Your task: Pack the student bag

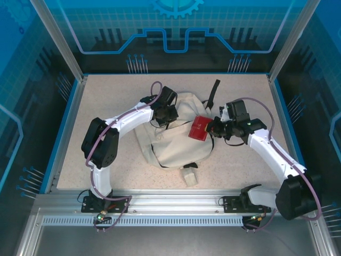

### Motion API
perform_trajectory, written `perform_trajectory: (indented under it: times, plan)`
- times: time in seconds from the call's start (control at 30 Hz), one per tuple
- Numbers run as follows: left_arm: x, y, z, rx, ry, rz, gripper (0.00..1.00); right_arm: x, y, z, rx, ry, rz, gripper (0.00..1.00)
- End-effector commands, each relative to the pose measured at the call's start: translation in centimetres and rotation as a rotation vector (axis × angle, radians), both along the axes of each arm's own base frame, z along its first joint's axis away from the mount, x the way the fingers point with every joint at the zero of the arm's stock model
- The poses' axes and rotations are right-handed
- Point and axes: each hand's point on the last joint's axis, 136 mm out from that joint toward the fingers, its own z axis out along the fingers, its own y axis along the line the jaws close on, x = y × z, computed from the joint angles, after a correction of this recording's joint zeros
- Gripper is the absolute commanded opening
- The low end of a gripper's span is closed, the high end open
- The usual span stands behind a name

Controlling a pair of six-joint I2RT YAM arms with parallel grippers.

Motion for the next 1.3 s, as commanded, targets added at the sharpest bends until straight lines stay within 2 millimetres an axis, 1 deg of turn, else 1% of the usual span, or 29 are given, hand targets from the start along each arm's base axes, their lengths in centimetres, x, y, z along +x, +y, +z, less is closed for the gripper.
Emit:
perform_trajectory:
  times: [0.0,0.07,0.17,0.23,0.3,0.47,0.6,0.8,0.97,1.07,1.27]
  plan:
    - [0.6,-0.5,5.1,-0.055,-0.118,-0.042,0.0,-0.5,2.7,0.3,0.058,0.021,0.096,0.0]
    - [0.6,-0.5,6.7,-0.079,-0.165,-0.048,0.0,-0.9,3.7,-0.2,0.066,0.044,0.145,0.0]
    - [0.6,-0.5,8.3,-0.101,-0.208,-0.058,0.0,-1.0,4.5,-1.3,0.074,0.075,0.17,0.0]
    - [0.6,-0.5,8.9,-0.107,-0.219,-0.062,0.0,-0.7,4.9,-1.5,0.092,0.073,0.177,0.0]
    - [0.5,-0.5,9.0,-0.112,-0.22,-0.065,0.0,-0.3,5.4,-1.1,0.112,0.05,0.191,0.0]
    - [0.5,-0.6,8.9,-0.111,-0.214,-0.08,0.0,0.6,6.5,-0.3,0.161,0.019,0.233,0.0]
    - [0.4,-0.7,8.8,-0.116,-0.21,-0.086,0.0,1.4,7.1,-1.3,0.191,0.059,0.242,0.0]
    - [0.1,-0.6,8.7,-0.113,-0.204,-0.093,0.0,4.0,7.1,-2.1,0.236,0.068,0.191,0.0]
    - [0.0,-0.6,8.3,-0.112,-0.192,-0.096,0.0,6.1,6.6,-3.2,0.26,0.104,0.054,0.0]
    - [-0.1,-0.7,7.9,-0.111,-0.181,-0.101,0.0,7.1,6.9,-3.6,0.29,0.117,-0.038,0.0]
    - [-0.1,-0.7,7.1,-0.1,-0.157,-0.099,0.0,9.2,7.2,-3.4,0.319,0.074,-0.21,0.0]
